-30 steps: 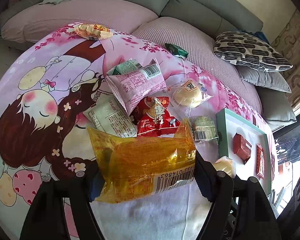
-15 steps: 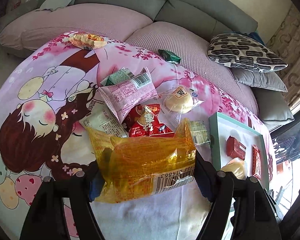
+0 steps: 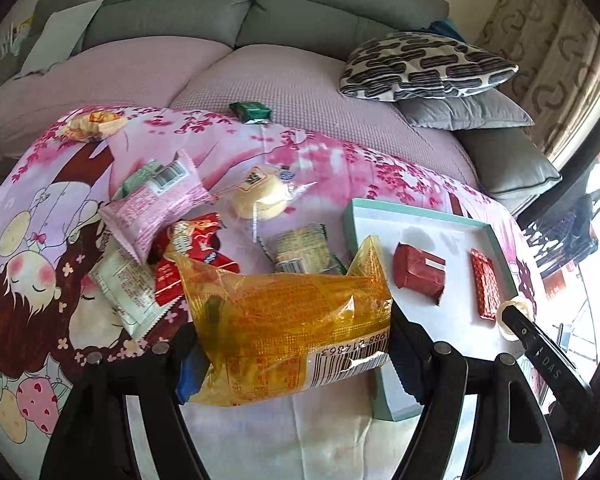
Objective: Organize snacks
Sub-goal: 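Carry the bread bag and jelly cup over the tray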
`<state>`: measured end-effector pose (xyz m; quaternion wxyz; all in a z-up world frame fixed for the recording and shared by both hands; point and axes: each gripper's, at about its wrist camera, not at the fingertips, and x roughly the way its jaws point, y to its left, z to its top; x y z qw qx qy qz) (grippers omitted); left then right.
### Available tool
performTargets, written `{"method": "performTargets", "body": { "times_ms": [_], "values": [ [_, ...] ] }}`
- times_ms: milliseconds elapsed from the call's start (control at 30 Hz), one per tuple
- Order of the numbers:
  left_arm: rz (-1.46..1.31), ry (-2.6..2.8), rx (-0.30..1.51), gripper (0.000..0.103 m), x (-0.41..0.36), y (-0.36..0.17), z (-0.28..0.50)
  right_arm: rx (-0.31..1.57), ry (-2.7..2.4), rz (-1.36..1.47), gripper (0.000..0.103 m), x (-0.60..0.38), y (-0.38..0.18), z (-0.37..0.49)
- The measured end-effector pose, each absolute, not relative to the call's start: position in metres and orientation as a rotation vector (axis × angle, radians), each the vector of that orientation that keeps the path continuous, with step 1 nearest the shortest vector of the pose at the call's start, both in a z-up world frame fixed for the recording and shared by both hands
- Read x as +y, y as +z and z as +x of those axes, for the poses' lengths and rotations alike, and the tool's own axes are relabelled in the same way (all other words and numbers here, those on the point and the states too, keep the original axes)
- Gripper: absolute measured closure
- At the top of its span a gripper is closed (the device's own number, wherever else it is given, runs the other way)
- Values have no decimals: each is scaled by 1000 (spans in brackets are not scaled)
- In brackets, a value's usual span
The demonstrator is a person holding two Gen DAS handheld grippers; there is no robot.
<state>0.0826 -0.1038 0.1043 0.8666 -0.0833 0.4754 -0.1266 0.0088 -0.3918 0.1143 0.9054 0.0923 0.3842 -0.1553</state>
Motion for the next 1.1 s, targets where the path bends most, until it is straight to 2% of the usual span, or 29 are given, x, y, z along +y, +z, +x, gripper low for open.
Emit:
{"method": "performTargets", "body": {
  "times_ms": [500, 1100],
  "values": [
    [24, -467, 965, 25, -206, 105, 70, 751, -416, 220, 64, -441, 122, -2],
    [77, -520, 1023, 25, -242, 68, 76, 890, -435, 230, 64, -453, 79, 19]
  ]
}}
